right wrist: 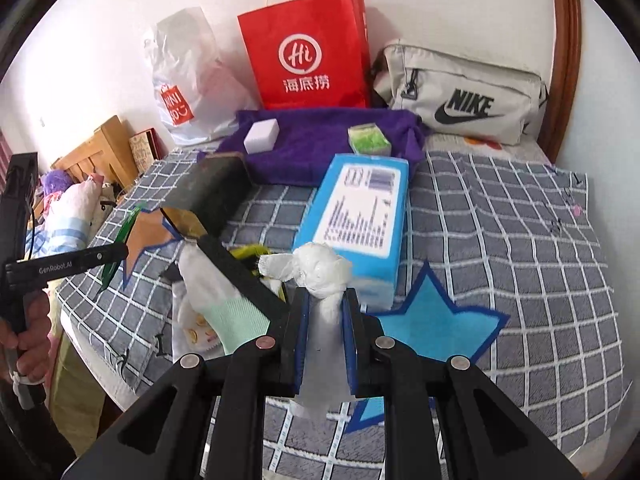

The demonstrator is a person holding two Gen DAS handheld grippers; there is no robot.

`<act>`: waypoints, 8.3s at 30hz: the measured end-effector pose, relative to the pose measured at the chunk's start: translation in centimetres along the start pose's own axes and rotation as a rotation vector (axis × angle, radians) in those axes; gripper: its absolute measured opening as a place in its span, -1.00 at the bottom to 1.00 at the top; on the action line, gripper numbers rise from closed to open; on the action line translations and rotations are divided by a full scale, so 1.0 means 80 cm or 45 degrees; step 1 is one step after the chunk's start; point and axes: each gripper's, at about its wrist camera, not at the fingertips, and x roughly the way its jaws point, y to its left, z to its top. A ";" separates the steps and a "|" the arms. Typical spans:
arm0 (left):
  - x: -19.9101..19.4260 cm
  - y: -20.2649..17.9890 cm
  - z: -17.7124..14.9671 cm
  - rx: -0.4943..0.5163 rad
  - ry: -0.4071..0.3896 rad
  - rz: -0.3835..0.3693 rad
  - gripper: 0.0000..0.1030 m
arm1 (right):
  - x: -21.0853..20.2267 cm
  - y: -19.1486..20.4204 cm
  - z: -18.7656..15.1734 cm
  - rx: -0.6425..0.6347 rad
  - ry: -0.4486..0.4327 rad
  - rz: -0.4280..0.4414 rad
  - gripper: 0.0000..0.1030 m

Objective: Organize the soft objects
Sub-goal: 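Grasp the green snack packet with the left gripper while the right gripper holds the tissue, then carry both items to the purple towel and release the tissue from the right gripper, then lower the green snack packet onto the purple towel and open the left gripper, then move both grippers back toward the white glove and remaining items, then grasp the black strap with the right gripper, then grasp the white glove with the left gripper while the right gripper lifts the black strap, then carry the glove and the strap toward the purple towel with both grippers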

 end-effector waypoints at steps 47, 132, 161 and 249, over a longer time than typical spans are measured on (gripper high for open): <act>0.133 -0.009 0.234 -0.087 -0.001 -0.004 -0.49 | 0.154 -0.062 0.252 0.066 -0.048 -0.006 -0.67; 0.073 -0.035 0.154 0.006 -0.049 -0.003 0.18 | 0.078 0.010 0.142 -0.066 -0.064 0.063 0.07; 0.044 0.041 -0.021 -0.096 0.008 -0.062 0.18 | 0.131 0.095 0.002 -0.279 0.209 0.108 -0.41; 0.018 -0.018 -0.023 -0.094 0.010 -0.272 -0.64 | 0.052 -0.026 -0.083 0.109 0.094 -0.079 -0.82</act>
